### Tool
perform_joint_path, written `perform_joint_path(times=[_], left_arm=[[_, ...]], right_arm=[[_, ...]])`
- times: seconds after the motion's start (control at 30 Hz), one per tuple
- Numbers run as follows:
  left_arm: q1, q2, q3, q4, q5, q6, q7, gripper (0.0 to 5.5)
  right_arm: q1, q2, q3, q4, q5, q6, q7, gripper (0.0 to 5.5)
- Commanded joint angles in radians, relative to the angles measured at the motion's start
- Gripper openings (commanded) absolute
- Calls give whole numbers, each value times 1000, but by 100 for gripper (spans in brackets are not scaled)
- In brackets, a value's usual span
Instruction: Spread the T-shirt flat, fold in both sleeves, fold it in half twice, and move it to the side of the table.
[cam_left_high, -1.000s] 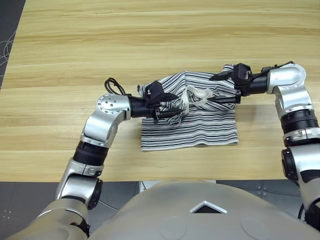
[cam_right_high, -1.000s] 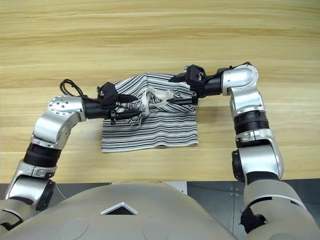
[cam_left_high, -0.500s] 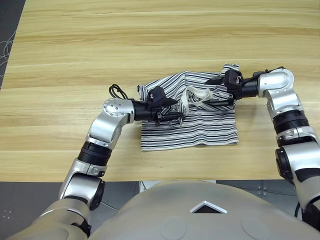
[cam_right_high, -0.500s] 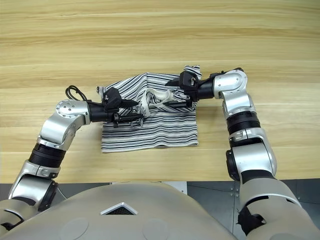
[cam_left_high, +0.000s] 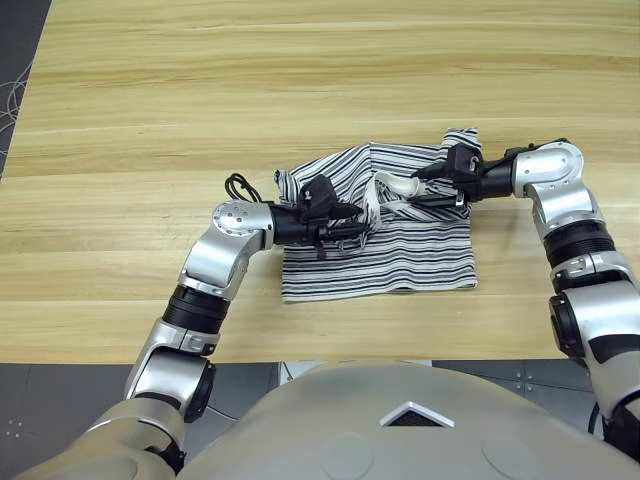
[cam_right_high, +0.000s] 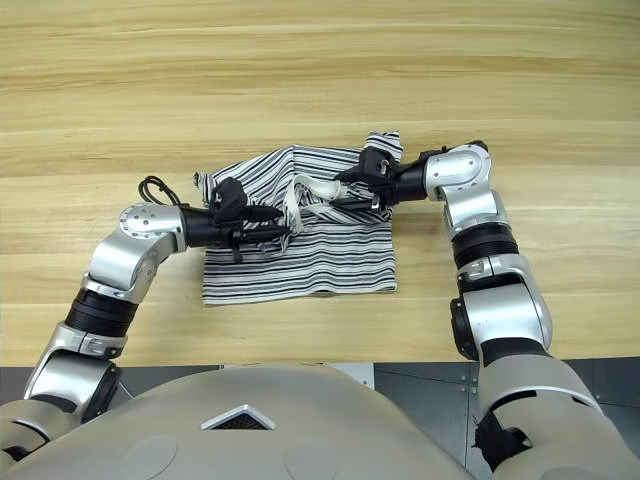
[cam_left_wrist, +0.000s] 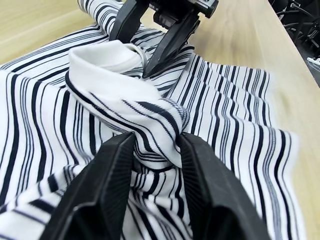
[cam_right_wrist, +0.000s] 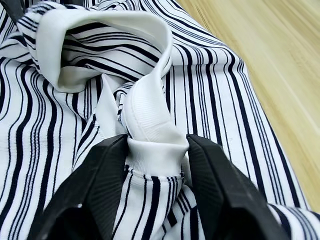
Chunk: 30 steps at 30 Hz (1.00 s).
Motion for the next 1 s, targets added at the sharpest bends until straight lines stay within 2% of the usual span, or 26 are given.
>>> perform_joint_path(times=[0.03, 0.17, 0.27, 0.47, 0.53, 0.63, 0.73, 0.87, 1.0], left_arm=[[2, 8, -1, -10, -7, 2, -15, 87], [6, 7, -14, -9, -5, 1, -17, 18], [6, 7, -22, -7, 0, -7, -20, 10], [-4, 13, -23, -5, 0, -26, -27, 10], [-67, 28, 18, 54, 13, -77, -26, 10], [-173, 135, 89, 159, 67, -250, -63, 10], [-182, 252, 147, 116, 58, -394, -168, 10], [17, 473, 153, -123, 85, -605, -350, 10], [177, 584, 135, -318, 61, -661, -426, 10]], right_arm=[[-29, 3, 1, 14, -11, -14, -5, 141], [-32, 4, 1, 19, -12, -16, -6, 62], [-32, 2, 0, 18, -10, -15, -6, 14], [-42, -4, -9, 13, 2, -7, 6, 14], [-68, -32, -34, 10, 25, 9, 30, 14], [-103, -113, -80, -2, 79, 55, 140, 14], [-42, -208, -87, -151, 143, 137, 290, 14], [121, -364, 10, -463, 205, 232, 344, 14], [224, -493, 102, -700, 296, 296, 344, 14]])
